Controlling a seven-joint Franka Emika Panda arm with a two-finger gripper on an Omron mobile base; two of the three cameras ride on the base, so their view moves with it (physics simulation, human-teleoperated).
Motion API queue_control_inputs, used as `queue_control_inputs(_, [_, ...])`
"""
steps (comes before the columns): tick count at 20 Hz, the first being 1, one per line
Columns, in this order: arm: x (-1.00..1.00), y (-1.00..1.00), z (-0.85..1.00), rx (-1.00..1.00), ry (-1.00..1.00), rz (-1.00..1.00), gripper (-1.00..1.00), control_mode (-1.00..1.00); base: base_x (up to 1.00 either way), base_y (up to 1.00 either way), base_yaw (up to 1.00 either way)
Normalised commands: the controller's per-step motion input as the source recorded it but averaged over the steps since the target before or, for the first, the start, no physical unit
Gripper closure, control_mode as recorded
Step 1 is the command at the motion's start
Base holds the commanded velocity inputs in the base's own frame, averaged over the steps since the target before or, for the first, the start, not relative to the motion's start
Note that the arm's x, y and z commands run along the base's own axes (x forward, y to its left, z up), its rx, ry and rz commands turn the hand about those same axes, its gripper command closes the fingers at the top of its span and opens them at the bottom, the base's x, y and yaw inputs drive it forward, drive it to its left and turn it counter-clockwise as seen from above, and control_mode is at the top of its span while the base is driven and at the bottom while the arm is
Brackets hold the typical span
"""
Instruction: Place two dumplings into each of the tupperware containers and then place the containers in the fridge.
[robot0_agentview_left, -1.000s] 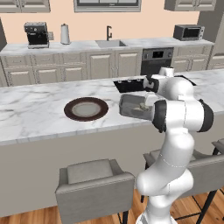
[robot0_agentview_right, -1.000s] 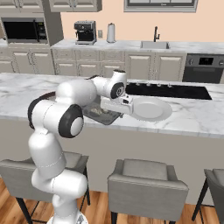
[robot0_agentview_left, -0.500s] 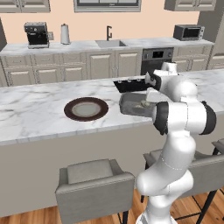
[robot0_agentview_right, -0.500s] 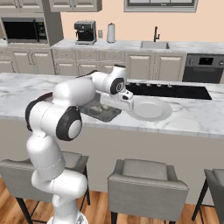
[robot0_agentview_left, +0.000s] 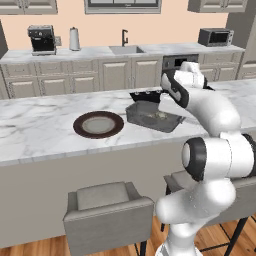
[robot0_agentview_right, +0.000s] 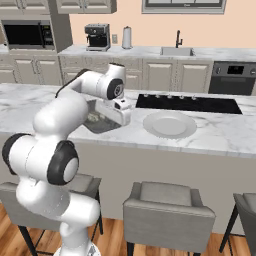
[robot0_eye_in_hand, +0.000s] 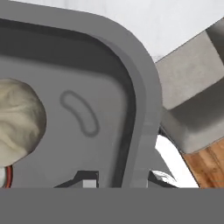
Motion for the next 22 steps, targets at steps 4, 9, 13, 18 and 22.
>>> queue_control_inputs(4, [-0.99,0.87,0.44,-0.01,0.00,-0.52,1.00,-1.00,0.00,0.00,0.00])
queue_control_inputs(9, [-0.84,0.76,0.24,-0.05,0.09,-0.54,1.00,-1.00,0.00,0.00,0.00])
queue_control_inputs(13, [-0.41,0.11,0.04,-0.03,0.20,-0.52,1.00,-1.00,0.00,0.00,0.00])
queue_control_inputs(18, [-0.24,-0.40,0.33,0.00,0.23,-0.32,1.00,-1.00,0.00,0.00,0.00])
queue_control_inputs(22, [-0.26,0.02,0.21,-0.02,0.05,-0.06,1.00,-1.00,0.00,0.00,0.00])
